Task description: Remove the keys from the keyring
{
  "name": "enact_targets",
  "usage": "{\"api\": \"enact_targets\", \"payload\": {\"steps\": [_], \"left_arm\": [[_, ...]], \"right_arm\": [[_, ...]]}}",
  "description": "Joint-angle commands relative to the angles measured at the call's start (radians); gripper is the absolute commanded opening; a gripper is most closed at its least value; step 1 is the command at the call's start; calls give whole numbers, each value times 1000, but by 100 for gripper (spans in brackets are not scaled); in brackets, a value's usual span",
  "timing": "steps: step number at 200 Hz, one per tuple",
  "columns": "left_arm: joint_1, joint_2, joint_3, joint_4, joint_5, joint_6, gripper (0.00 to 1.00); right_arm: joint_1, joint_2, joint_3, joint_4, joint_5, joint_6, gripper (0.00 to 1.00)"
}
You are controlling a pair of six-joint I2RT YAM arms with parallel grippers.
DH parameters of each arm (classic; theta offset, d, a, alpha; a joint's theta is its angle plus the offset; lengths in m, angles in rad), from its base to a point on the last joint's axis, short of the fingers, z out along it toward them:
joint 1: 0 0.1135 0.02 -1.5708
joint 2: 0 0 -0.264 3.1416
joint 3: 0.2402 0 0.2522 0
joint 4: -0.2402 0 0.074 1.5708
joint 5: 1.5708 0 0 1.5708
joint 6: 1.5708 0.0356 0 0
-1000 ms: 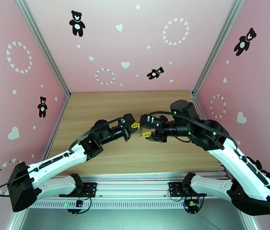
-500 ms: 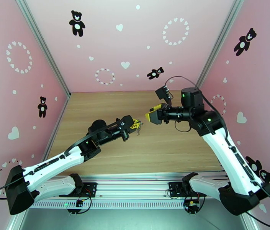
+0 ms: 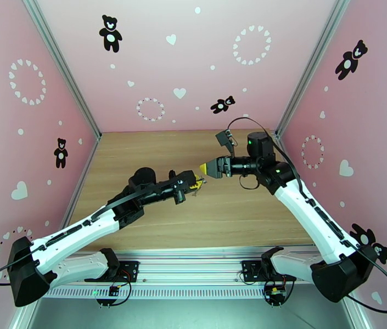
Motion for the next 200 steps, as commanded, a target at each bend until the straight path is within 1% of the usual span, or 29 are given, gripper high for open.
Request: {"api": "enact_targets", "payload": {"steps": [1,40,59,79,99,140,153,177,186,193,200], "left_arm": [[10,32,46,-29,47,45,0],[11,55,78,-48,40,61,0],[11,60,85,-58,10,72,0],[15,54,73,-27,-8,77,0],[20,60,80,-32,-12,93,0],[35,52,99,-92,50,138,0],[34,54,114,-123,57,148,0],[35,52,118,-133,60,165,0],[34,51,124,-142,60,169,0],[34,47,127,-145,62,172,0],[34,41,124,-144,64,175,0]], "right_arm": [[18,-32,-28,79,-51,59,88],[27,-51,-90,163,-59,138,91],[30,-60,-110,153,-65,152,91],[32,-84,-131,165,-63,167,91],[41,-105,-141,241,-93,207,91],[60,-161,-135,313,-124,210,90],[64,-180,-119,292,-139,179,89],[65,-231,-83,175,-130,48,89],[68,-242,-63,106,-130,-18,89],[70,-251,-48,47,-110,-76,89],[69,-254,-31,-21,-62,-135,89]]}}
